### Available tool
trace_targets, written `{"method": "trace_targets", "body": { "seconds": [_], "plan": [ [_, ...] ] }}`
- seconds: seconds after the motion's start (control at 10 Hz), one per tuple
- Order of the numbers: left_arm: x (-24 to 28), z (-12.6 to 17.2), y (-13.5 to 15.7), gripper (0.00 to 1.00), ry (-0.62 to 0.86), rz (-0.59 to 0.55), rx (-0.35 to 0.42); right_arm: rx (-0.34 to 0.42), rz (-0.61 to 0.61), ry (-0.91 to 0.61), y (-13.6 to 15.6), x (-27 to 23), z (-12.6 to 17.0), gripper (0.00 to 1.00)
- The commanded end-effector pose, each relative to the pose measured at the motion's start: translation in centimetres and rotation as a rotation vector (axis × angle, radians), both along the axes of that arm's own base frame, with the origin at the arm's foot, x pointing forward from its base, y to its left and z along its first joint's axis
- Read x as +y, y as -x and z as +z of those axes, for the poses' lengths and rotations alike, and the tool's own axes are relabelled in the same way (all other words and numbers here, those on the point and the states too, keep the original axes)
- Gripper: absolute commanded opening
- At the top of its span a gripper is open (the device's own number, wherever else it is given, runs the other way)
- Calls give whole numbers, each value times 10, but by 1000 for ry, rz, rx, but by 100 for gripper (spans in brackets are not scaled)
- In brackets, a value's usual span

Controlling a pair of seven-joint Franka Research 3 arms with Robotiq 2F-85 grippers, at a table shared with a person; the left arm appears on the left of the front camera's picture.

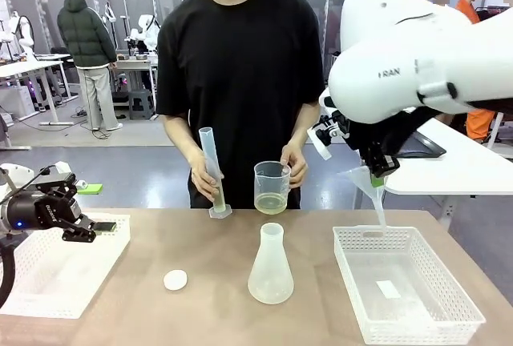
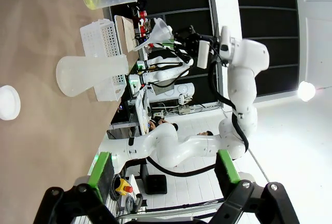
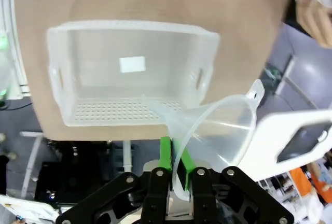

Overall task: Prepare the solutions needed for the experiment.
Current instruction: Pick up the Plastic Funnel and insert it into the Big flask.

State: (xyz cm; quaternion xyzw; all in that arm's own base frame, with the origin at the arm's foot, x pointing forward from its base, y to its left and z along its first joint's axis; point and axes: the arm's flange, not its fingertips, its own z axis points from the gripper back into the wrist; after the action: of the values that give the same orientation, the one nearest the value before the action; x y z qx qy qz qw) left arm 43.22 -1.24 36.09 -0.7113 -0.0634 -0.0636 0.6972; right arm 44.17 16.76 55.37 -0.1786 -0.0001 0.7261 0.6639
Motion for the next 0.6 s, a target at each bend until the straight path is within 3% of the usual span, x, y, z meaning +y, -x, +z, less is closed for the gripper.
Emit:
{"method": "trace_targets", "body": {
  "seconds": [0.0, 0.3, 0.4, 0.5],
  "plan": [
    [-2, 2, 1, 100, 5, 14, -4, -144, -43, 10, 30, 3, -7, 0],
    [-2, 2, 1, 100, 5, 14, -4, -259, -55, -49, 47, 4, 0, 0],
    [-2, 2, 1, 100, 5, 14, -4, -168, -25, -20, 38, 7, 11, 0],
    [-2, 2, 1, 100, 5, 14, -4, -168, -25, -20, 38, 7, 11, 0]
  ]
}}
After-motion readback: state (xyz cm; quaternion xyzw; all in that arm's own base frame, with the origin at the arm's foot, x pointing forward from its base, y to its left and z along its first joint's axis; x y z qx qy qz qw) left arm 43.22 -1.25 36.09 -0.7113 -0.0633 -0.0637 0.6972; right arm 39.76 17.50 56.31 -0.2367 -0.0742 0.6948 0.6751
